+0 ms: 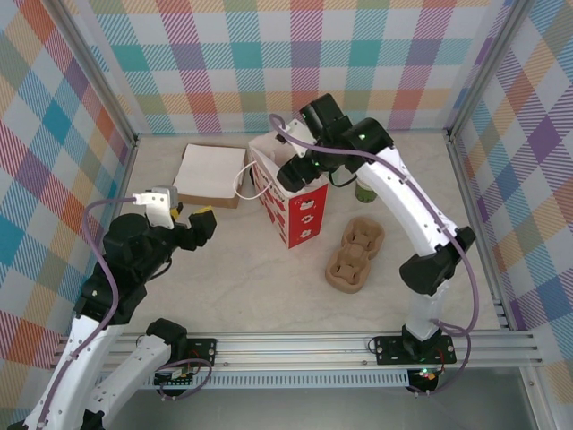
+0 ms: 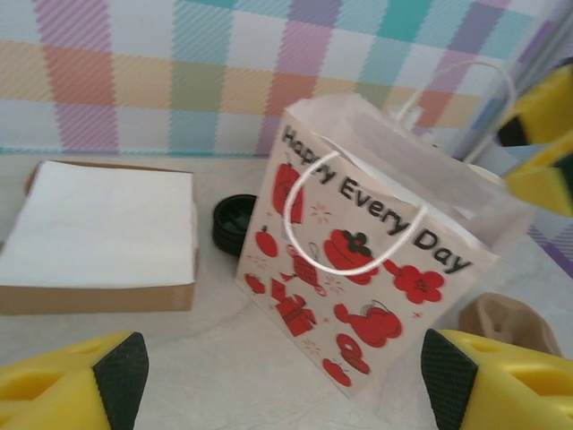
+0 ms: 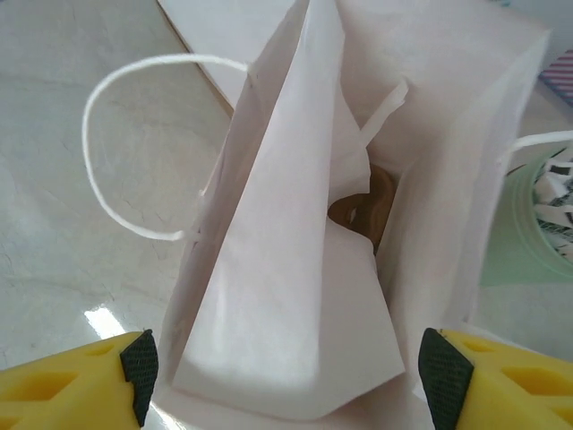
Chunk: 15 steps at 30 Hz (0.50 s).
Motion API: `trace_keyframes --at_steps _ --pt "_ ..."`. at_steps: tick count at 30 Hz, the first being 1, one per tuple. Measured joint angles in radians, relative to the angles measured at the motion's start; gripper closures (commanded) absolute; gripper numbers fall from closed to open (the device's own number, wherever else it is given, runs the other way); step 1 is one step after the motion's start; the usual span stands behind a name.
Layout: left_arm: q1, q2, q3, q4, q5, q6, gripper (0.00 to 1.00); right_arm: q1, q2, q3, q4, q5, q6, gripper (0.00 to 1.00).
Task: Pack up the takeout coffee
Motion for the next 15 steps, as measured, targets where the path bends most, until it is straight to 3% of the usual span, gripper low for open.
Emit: trace_keyframes --at_steps 4,9,15 --pt "0.0 0.0 -0.006 -0.002 -0.12 -0.042 0.08 -0.008 -0.096 -0.037 0.02 0.014 0.003 0.15" --pt "0.0 0.0 -0.017 -0.006 -0.277 -0.086 0.01 -0.032 -0.323 -0.246 0.116 0.066 0.021 0.0" --pt "0.002 0.016 -0.023 -0.006 -0.41 -0.11 0.0 -0.144 -0.639 -0.598 0.254 0.124 0.065 0.0"
